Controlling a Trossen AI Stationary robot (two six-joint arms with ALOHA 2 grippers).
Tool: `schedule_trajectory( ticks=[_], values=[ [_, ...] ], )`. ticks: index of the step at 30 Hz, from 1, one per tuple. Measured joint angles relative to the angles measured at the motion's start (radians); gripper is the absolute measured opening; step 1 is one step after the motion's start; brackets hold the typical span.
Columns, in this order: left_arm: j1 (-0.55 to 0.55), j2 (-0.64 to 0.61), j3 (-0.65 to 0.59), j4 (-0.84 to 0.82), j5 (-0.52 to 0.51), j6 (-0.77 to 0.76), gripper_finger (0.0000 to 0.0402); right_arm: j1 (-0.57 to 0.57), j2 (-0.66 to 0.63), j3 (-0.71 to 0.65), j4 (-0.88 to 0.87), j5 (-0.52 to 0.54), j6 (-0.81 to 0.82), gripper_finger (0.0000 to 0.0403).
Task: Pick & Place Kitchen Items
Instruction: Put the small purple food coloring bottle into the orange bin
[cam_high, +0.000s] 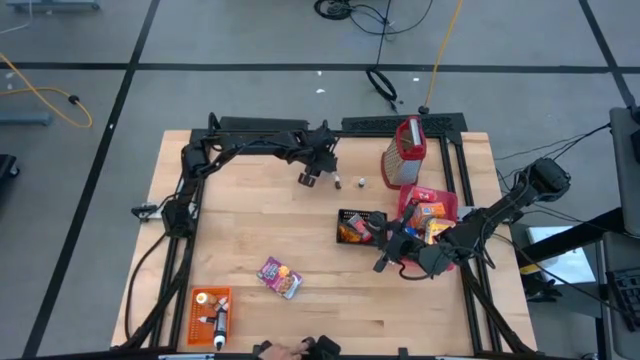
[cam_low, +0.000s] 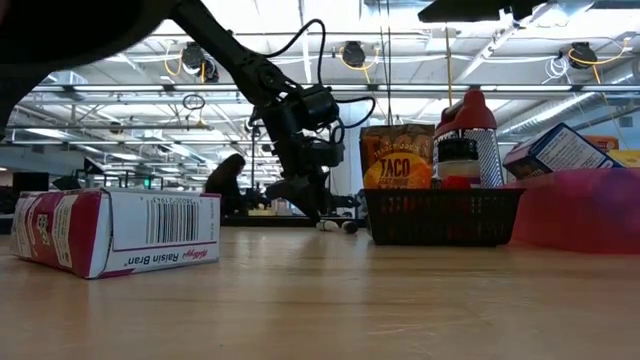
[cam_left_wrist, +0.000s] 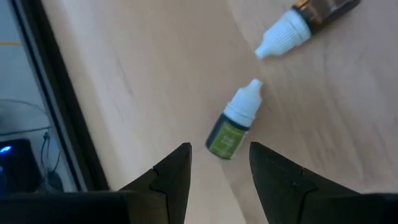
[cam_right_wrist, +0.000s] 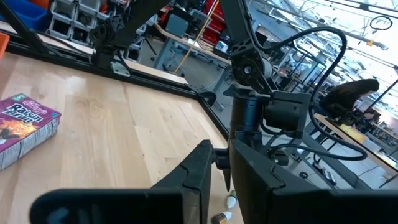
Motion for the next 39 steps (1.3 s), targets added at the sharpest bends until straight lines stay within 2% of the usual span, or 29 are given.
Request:
schedule_trajectory(
  ticks=[18,39],
  values=[
    [0.029,0.000,0.000,-0.017,0.073,0.148,0.0163,-0.033,0.000,0.000,-0.001,0.000,0.026,0.0054],
    [0.116,0.011,0.017,-0.019,0.348,0.112,0.0152,-0.033,0.000,0.000,-0.001,0.000,0.026,0.0054]
  ],
)
